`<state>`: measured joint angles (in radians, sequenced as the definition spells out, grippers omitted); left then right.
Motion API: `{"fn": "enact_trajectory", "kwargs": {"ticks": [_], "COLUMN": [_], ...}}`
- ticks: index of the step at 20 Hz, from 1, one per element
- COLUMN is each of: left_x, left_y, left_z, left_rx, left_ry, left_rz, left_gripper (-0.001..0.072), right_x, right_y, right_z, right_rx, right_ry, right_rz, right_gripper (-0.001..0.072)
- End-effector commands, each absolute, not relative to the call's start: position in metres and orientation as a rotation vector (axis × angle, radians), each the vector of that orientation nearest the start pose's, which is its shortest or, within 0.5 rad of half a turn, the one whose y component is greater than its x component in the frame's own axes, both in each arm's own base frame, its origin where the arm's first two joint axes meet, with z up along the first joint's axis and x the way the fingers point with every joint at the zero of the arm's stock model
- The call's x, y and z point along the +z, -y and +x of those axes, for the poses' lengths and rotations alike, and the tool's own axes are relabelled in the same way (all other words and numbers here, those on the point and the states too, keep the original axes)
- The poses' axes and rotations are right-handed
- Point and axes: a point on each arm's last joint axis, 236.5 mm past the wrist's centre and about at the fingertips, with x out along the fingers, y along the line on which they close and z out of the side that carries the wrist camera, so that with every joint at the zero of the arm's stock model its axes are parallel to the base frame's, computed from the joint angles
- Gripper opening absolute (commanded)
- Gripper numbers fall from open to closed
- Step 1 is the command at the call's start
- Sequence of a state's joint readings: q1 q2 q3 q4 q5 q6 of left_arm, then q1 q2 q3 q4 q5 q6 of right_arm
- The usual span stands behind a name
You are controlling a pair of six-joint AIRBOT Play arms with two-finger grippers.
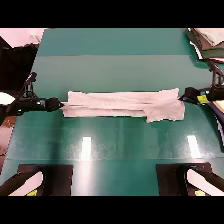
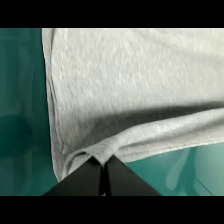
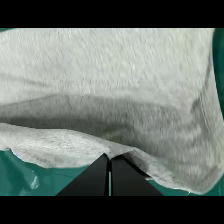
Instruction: Fold the shirts.
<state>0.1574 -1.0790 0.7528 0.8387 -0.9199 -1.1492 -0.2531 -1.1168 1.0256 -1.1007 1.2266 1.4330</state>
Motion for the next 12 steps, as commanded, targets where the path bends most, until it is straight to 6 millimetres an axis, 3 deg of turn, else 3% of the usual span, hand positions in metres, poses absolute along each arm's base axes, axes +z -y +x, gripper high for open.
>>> {"fn": "enact_trajectory", "kwargs": {"ticks": [1,7,8,9,10,12], "left_x": [-0.017,-0.014,-0.015,-0.014,-0.01,0.004], "left_y": [0.064,0.058,0.056,0.054,0.054,0.057], "left_z": [0.38,0.421,0.425,0.43,0.434,0.443], "left_rx": [-0.289,-0.29,-0.283,-0.262,-0.25,-0.263], "left_ry": [-1.028,-1.013,-1.007,-0.994,-0.98,-0.946], "left_rz": [-0.482,-0.48,-0.483,-0.511,-0.542,-0.559], "left_gripper": [0.0023,0.0024,0.0187,0.047,0.0615,0.0628], "right_x": [0.023,0.009,0.011,0.014,0.019,0.033], "right_y": [-0.022,-0.02,-0.019,-0.017,-0.014,-0.006], "right_z": [0.38,0.412,0.417,0.423,0.427,0.431], "right_rx": [0.161,0.161,0.158,0.154,0.153,0.153], "right_ry": [-1.232,-1.237,-1.225,-1.208,-1.194,-1.178], "right_rz": [0.454,0.467,0.465,0.465,0.463,0.458], "right_gripper": [0.0013,0.0019,0.0093,0.0351,0.0496,0.0496]}}
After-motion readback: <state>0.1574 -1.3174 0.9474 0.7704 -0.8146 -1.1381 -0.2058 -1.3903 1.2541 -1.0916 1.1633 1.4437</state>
